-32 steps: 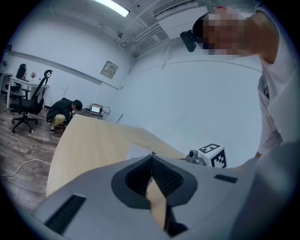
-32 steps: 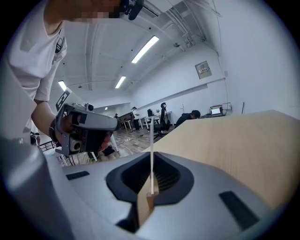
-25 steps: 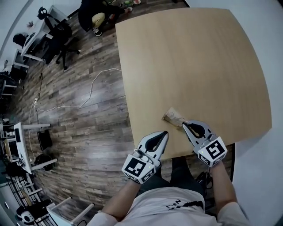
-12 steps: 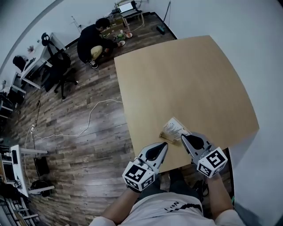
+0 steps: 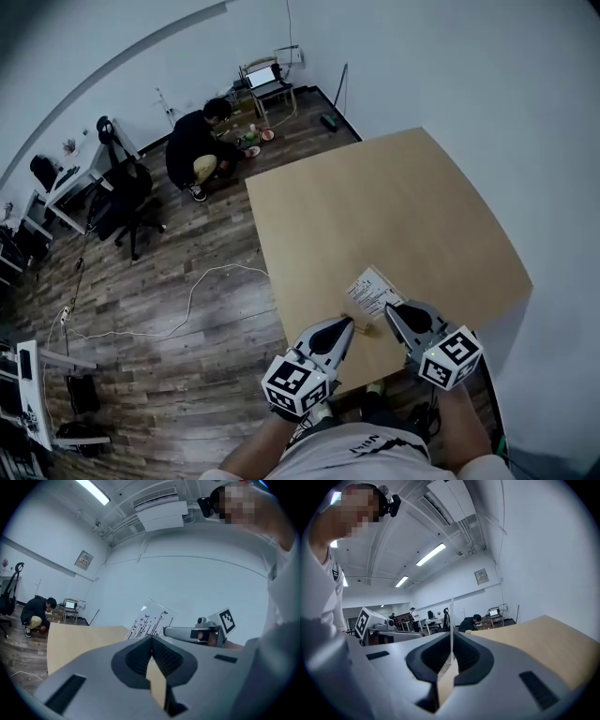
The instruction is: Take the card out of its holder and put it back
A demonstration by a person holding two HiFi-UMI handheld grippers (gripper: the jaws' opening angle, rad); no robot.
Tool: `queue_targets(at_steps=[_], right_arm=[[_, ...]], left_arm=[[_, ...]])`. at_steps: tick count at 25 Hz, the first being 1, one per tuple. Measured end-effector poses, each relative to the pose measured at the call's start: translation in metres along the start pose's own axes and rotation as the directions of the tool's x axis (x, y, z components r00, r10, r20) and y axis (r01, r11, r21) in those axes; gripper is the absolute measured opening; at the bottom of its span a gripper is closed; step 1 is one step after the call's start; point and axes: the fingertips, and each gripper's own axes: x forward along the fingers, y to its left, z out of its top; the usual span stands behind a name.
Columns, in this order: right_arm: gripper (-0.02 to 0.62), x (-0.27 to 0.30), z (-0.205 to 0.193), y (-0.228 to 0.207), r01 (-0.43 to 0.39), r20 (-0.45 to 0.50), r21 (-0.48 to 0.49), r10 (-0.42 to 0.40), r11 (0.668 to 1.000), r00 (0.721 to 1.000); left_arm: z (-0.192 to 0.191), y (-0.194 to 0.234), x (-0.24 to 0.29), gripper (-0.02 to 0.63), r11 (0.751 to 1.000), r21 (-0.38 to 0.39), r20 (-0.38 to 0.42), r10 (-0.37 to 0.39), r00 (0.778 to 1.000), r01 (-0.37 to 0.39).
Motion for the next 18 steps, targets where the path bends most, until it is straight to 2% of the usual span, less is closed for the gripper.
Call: queue_targets(at_steps=[5,18], right_arm=[[0.025,-0.008,0.023,0.02,0.009,0.03,-0.021,-0.008,1.0,1.0],[0.025,-0.018,0.045,0.044,0.03,0.061,-0.047,-0.027,0.998,0.998]], left_arm=[[0.024,-0.017,-0.011,0.012,0.998,0.053,0.014,-0.041,0.999,0.04],[0.049,-0.03,-0.025,0.012,0.996,0.052,0.044,-0.075,0.996,0.072]])
